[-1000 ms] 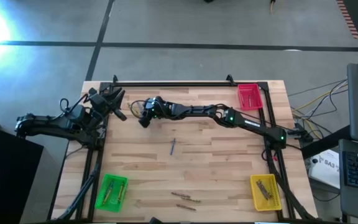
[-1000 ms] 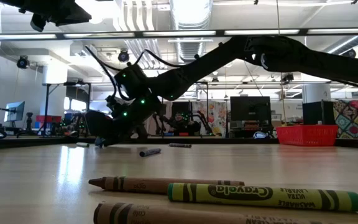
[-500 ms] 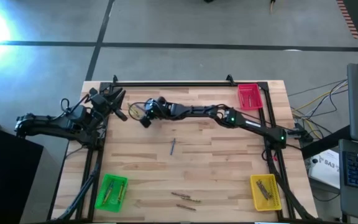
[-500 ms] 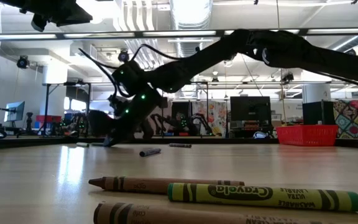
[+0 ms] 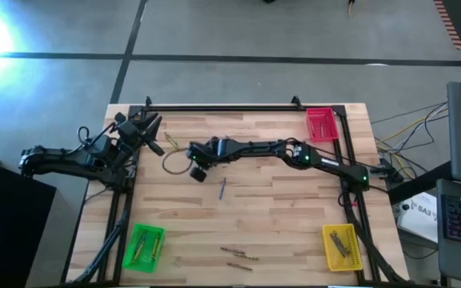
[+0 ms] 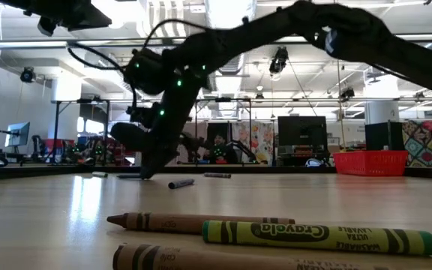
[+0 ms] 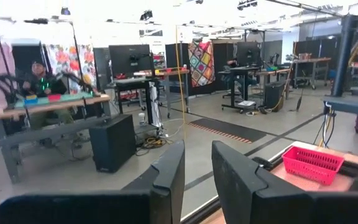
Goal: Sort crayons
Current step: Put the blue crayon into the red bin
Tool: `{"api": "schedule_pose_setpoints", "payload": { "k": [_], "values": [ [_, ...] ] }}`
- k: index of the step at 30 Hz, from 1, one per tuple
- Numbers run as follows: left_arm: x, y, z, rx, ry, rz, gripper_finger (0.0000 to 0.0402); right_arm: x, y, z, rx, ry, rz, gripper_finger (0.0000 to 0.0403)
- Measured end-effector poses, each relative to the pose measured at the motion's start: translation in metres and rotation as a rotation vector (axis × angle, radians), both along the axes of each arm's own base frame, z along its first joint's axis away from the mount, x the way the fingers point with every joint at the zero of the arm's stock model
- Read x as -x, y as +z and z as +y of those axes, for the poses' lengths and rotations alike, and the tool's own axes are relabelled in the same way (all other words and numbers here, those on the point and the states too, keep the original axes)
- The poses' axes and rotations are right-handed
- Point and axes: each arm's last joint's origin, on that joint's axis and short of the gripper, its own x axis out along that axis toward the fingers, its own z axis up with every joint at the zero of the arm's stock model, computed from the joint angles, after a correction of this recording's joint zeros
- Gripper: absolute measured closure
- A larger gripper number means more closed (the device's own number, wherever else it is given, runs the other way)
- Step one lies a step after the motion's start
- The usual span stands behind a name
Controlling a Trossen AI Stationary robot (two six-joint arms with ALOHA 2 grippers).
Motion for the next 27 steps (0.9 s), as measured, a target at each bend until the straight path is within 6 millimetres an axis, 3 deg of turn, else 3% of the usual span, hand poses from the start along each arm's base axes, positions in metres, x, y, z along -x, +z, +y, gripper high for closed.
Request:
{"api": "schedule_pose_setpoints", "payload": {
  "k": [10,16,21,27],
  "values": [
    [0.003,0.000,0.000,-0.023,-0.005,0.028,0.0338,0.034,0.041,0.051,0.040,0.077,0.253,0.0387],
    [0.003,-0.001,0.000,-0.022,-0.006,0.041,0.0338,0.059,0.057,0.075,0.063,0.051,0.278,0.0387],
    [0.003,-0.002,0.000,-0.024,-0.014,0.059,0.0338,0.104,0.063,0.077,0.137,-0.099,0.306,0.0386],
    [-0.003,-0.004,-0.004,-0.054,-0.168,0.083,0.0338,0.182,0.077,0.079,0.117,-0.292,0.265,0.0386]
  ]
}}
